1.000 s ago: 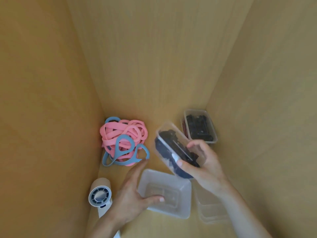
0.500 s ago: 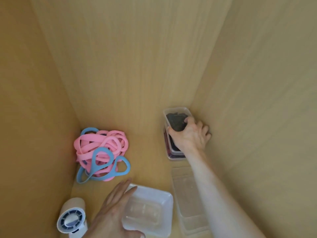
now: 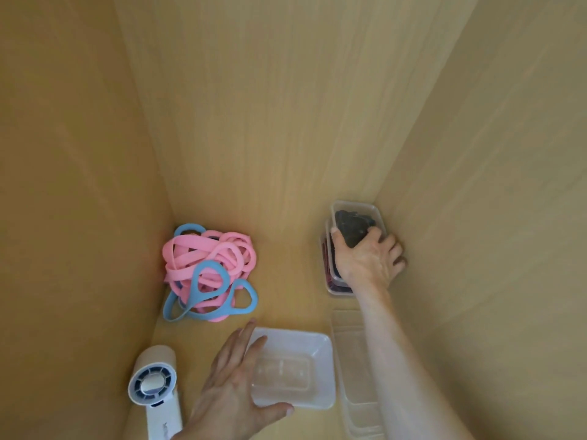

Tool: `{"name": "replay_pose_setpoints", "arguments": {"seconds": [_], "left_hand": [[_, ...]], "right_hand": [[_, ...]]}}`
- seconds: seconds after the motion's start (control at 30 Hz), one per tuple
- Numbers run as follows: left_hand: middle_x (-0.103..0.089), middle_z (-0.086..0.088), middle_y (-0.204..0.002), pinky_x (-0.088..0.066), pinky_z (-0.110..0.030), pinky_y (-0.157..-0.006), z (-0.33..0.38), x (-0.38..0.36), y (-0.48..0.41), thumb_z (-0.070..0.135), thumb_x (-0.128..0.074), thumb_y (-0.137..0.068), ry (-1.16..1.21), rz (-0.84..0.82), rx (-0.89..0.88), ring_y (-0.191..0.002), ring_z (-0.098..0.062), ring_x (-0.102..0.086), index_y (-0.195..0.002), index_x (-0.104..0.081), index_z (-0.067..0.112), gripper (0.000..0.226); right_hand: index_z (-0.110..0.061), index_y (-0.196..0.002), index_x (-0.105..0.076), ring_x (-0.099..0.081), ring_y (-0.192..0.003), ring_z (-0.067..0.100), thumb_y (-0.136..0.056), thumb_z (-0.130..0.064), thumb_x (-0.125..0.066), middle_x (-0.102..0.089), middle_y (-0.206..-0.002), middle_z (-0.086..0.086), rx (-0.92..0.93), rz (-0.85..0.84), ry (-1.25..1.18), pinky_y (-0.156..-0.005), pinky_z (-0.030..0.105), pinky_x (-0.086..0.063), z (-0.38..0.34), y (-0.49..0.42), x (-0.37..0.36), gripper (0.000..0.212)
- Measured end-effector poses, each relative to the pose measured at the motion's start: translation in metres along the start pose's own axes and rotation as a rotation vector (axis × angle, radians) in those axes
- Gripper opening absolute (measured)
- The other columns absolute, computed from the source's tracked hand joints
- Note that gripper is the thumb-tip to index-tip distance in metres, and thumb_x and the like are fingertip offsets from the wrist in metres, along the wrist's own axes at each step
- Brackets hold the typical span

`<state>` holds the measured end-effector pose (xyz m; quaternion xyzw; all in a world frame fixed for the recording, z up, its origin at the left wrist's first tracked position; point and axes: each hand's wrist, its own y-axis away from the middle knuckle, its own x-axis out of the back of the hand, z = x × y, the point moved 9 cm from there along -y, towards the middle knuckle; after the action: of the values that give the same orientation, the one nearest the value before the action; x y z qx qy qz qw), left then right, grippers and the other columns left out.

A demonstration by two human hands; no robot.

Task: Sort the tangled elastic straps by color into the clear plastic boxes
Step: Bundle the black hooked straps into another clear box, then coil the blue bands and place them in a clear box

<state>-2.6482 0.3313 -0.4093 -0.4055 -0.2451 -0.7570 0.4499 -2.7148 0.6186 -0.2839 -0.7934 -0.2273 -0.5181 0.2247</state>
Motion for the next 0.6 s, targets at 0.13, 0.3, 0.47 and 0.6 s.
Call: {"name": "replay_pose_setpoints", "arguments": {"seconds": [0.13,0.3,0.47,0.6], "left_hand": [[0.031,0.029,-0.154,-0.002,-0.021,-0.122,0.002,0.002,0.001,0.094,-0.055,-0.048,0.033,0.025,0.021,-0.146,0.003,0.018,-0.155,-0.014,0.04,0.126],[0.026,0.023,-0.16,0.001,-0.024,-0.124,0.003,0.003,0.003,0.095,-0.052,-0.055,0.016,0.01,0.029,-0.149,-0.002,0.02,-0.156,-0.013,0.034,0.124],[0.024,0.02,-0.162,0.005,-0.025,-0.124,0.0,0.003,0.004,0.096,-0.049,-0.057,-0.023,0.001,0.066,-0.15,-0.005,0.02,-0.157,-0.008,0.032,0.125],[0.018,0.019,-0.162,0.006,-0.026,-0.123,-0.002,0.006,0.003,0.093,-0.053,-0.058,-0.012,-0.039,0.083,-0.148,-0.004,0.023,-0.157,-0.006,0.031,0.125]], "right_hand": [[-0.015,-0.146,-0.046,-0.015,-0.15,0.032,-0.091,-0.058,-0.054,-0.022,-0.162,0.016,0.086,0.098,-0.152,-0.121,0.055,-0.011,-0.003,0.016,0.017,0.07],[-0.008,-0.105,-0.068,-0.049,-0.121,0.036,-0.081,-0.011,-0.069,-0.055,-0.13,0.015,0.499,0.26,-0.455,-0.105,0.046,-0.036,-0.039,0.078,0.038,0.024],[-0.009,-0.087,-0.069,-0.062,-0.091,0.033,-0.079,0.0,-0.065,-0.065,-0.093,0.007,0.733,-0.005,-0.478,-0.084,0.046,-0.052,-0.074,0.12,0.0,0.013],[-0.011,-0.083,-0.07,-0.065,-0.09,0.035,-0.079,0.001,-0.063,-0.068,-0.089,0.007,0.687,-0.256,-0.415,-0.083,0.048,-0.052,-0.076,0.131,-0.046,0.014]]}}
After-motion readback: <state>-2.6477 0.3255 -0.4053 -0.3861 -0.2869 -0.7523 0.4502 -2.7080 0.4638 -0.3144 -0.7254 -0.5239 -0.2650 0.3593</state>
